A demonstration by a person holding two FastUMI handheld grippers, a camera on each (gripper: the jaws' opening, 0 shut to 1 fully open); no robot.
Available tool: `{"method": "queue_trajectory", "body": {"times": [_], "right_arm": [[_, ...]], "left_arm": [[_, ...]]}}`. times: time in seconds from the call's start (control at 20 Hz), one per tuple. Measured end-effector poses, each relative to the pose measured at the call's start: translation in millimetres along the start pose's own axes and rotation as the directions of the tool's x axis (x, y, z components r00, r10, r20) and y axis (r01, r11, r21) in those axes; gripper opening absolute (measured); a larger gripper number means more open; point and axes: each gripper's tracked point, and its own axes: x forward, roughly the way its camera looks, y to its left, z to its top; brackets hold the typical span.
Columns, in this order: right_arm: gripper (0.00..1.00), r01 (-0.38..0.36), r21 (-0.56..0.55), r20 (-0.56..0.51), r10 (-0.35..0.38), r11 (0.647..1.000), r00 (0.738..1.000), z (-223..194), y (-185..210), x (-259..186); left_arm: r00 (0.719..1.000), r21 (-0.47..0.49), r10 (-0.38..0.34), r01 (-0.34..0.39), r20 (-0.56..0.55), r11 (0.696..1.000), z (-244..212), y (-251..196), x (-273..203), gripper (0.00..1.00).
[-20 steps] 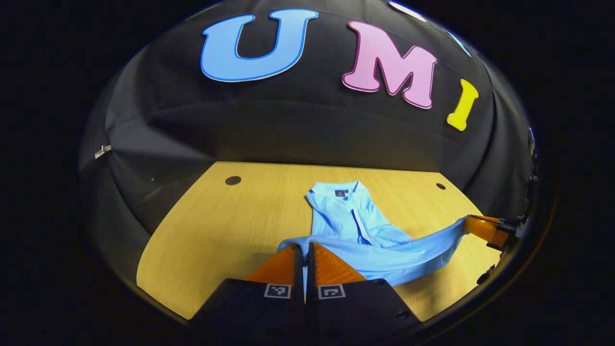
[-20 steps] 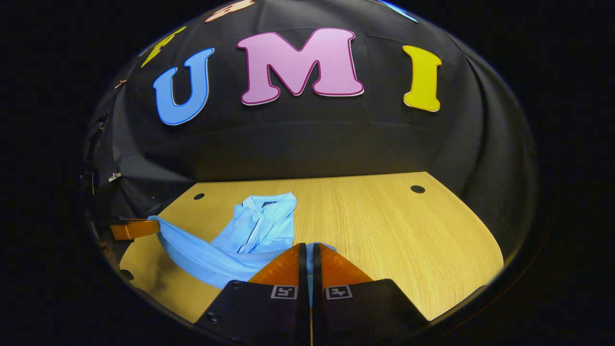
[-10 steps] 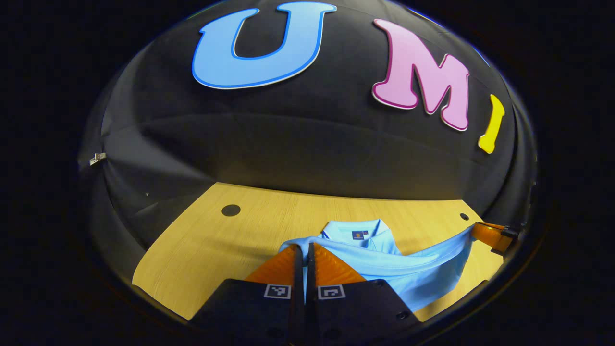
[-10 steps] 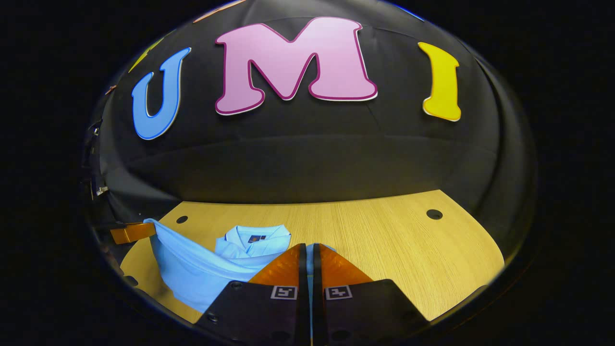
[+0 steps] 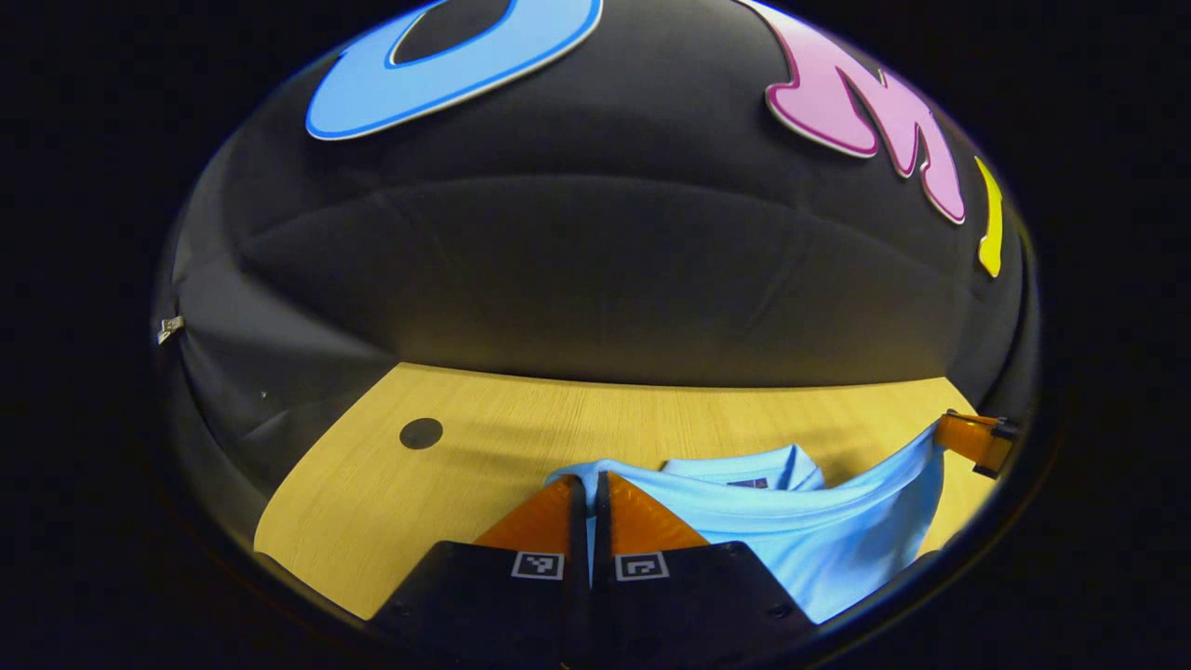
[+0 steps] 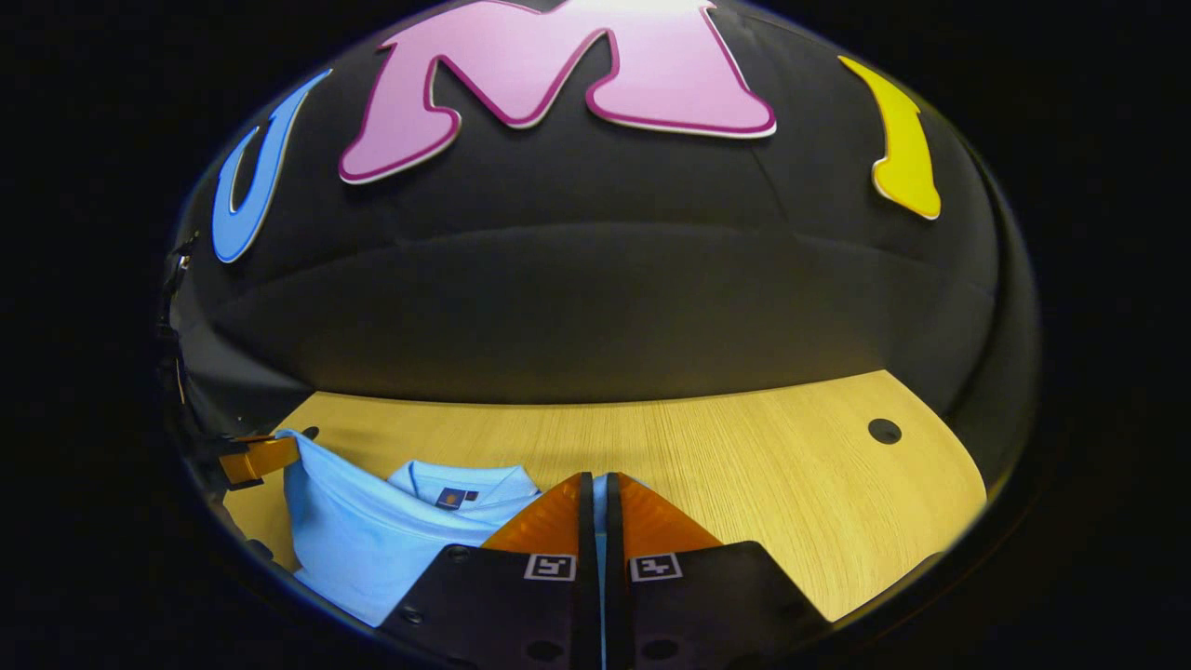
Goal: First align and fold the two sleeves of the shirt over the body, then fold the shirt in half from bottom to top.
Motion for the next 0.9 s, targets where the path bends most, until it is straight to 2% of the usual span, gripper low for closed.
{"method": "queue_trajectory", "body": {"times": [0.25, 0.4, 0.6, 0.85, 0.9], "right_arm": [[0.06, 0.008, -0.017, -0.067, -0.009, 1.000, 0.998, -25.8, 0.0, 40.3], [0.06, 0.018, -0.020, -0.107, -0.020, 1.000, 0.994, -47.2, -3.4, 56.3], [0.06, 0.034, -0.003, -0.175, -0.034, 0.999, 0.984, -74.5, -9.5, 64.9], [0.06, 0.045, -0.024, -0.173, -0.049, 0.999, 0.984, -78.3, -11.3, 71.0], [0.09, 0.053, -0.015, -0.177, -0.055, 0.998, 0.983, -78.7, -12.5, 71.4]], "left_arm": [[0.998, 0.052, 0.029, -0.026, -0.064, 0.998, -22.4, -2.0, 37.0, 0.06], [0.994, 0.047, 0.033, -0.029, -0.099, 0.998, -39.2, -2.0, 49.7, 0.06], [0.988, 0.072, 0.050, -0.040, -0.145, 0.997, -58.1, 1.9, 57.9, 0.06], [0.986, 0.092, 0.056, -0.041, -0.159, 0.995, -64.4, 4.3, 63.0, 0.07], [0.985, 0.100, 0.055, -0.040, -0.161, 0.994, -64.8, 4.5, 63.0, 0.09]]}}
